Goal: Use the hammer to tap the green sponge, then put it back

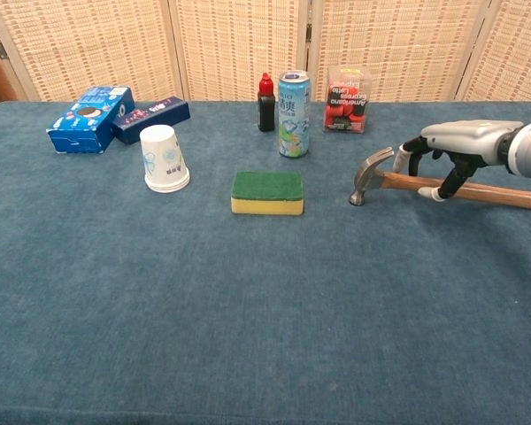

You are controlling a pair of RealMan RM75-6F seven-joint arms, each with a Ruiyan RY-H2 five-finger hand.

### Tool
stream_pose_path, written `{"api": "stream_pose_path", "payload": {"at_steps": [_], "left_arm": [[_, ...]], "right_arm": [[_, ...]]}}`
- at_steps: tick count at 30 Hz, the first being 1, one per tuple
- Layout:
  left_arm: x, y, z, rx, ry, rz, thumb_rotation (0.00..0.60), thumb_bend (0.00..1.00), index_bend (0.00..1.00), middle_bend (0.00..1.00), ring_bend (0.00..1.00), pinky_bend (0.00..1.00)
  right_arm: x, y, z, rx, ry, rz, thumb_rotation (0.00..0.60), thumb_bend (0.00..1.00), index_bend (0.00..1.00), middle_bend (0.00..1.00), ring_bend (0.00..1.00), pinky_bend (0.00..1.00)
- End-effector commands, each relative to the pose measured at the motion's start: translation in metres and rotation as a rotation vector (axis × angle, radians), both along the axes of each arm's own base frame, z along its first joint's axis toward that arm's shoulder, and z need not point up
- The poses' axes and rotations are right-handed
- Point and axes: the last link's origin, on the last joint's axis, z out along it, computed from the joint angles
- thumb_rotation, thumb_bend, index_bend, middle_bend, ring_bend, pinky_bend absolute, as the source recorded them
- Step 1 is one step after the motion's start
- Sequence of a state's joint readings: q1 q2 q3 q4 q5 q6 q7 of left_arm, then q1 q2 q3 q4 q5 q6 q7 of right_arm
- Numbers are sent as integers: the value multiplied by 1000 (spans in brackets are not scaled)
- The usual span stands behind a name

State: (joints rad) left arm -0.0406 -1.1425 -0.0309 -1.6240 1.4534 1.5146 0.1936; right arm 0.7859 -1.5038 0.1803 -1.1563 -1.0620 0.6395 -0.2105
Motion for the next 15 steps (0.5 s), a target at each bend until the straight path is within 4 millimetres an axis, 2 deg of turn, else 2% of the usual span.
{"api": "stream_pose_path", "payload": {"at_steps": [1,11,15], "left_arm": [[0,1,-1,-3,-1,-1,600,262,0,0,0,0],[-2,2,-2,-3,-2,8,600,261,0,0,0,0],[-4,1,-2,-3,-4,12,600,261,0,0,0,0]], "right_arm": [[0,-1,-2,3,0,-4,600,418,251,316,114,155],[-1,-5,-12,15,-4,-17,600,452,251,351,169,160],[0,-5,-15,22,-6,-17,600,465,268,377,207,191]]}}
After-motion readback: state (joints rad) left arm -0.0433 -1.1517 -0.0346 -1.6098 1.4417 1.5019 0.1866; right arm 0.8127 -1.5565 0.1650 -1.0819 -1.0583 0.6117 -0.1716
